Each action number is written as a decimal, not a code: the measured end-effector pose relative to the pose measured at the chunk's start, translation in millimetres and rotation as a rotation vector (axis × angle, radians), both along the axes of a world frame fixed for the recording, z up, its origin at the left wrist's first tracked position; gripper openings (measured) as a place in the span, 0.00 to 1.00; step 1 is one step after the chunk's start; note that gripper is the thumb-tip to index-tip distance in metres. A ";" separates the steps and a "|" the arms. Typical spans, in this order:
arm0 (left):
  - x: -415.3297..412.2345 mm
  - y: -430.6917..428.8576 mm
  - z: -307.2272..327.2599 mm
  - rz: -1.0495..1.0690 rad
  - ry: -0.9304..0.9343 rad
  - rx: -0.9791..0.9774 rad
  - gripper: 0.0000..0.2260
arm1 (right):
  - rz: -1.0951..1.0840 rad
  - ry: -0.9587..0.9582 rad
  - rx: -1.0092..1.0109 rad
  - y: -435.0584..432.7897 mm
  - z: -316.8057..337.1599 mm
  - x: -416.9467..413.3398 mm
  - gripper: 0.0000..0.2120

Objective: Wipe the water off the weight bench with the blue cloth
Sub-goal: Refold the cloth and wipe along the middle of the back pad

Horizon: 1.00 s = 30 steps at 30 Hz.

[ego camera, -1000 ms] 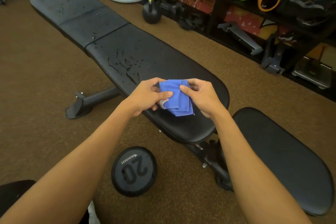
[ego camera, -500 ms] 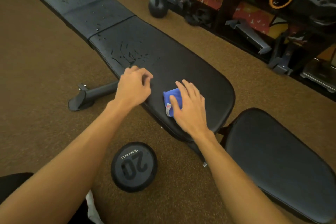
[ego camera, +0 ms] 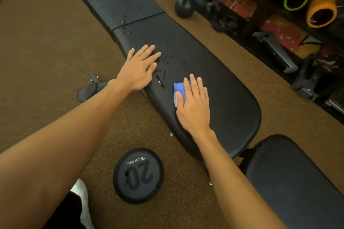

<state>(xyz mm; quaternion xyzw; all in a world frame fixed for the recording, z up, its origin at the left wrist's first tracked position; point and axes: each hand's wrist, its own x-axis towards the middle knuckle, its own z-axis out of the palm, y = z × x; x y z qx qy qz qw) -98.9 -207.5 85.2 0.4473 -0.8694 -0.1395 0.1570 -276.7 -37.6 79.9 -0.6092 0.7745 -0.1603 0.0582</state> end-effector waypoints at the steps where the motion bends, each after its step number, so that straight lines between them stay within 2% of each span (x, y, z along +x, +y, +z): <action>1: 2.9 -3.6 0.7 -0.013 0.022 0.012 0.22 | 0.066 -0.001 -0.002 -7.6 1.4 7.8 0.30; 4: 7.3 -8.8 2.1 -0.032 0.074 0.034 0.22 | 0.326 0.042 -0.012 0.8 2.0 18.7 0.28; 6: 6.6 -9.0 1.5 -0.036 0.101 0.054 0.22 | 0.402 0.052 -0.019 17.0 0.7 7.7 0.28; 11: 10.3 -11.5 9.1 -0.041 0.135 0.146 0.23 | 0.027 -0.026 -0.003 -6.4 1.6 6.5 0.29; 13: 15.5 -7.9 11.7 -0.035 0.168 0.110 0.22 | 0.011 0.003 -0.019 -22.7 2.4 27.8 0.29; 18: 39.5 7.6 9.5 -0.024 0.199 0.034 0.19 | 0.401 0.098 -0.015 11.8 1.5 29.8 0.28; 20: 46.4 10.2 10.7 -0.025 0.184 0.058 0.20 | 0.339 0.050 -0.027 29.0 0.7 12.5 0.28; 23: 47.6 16.1 10.9 -0.002 0.173 0.081 0.20 | 0.046 -0.066 -0.006 21.5 1.9 6.2 0.27; 25: 42.6 21.3 10.8 0.026 0.212 0.093 0.20 | -0.001 -0.042 -0.008 4.1 1.8 19.3 0.28; 30: 39.0 28.4 9.0 0.058 0.243 0.085 0.22 | 0.356 0.161 -0.005 28.2 -3.4 37.9 0.28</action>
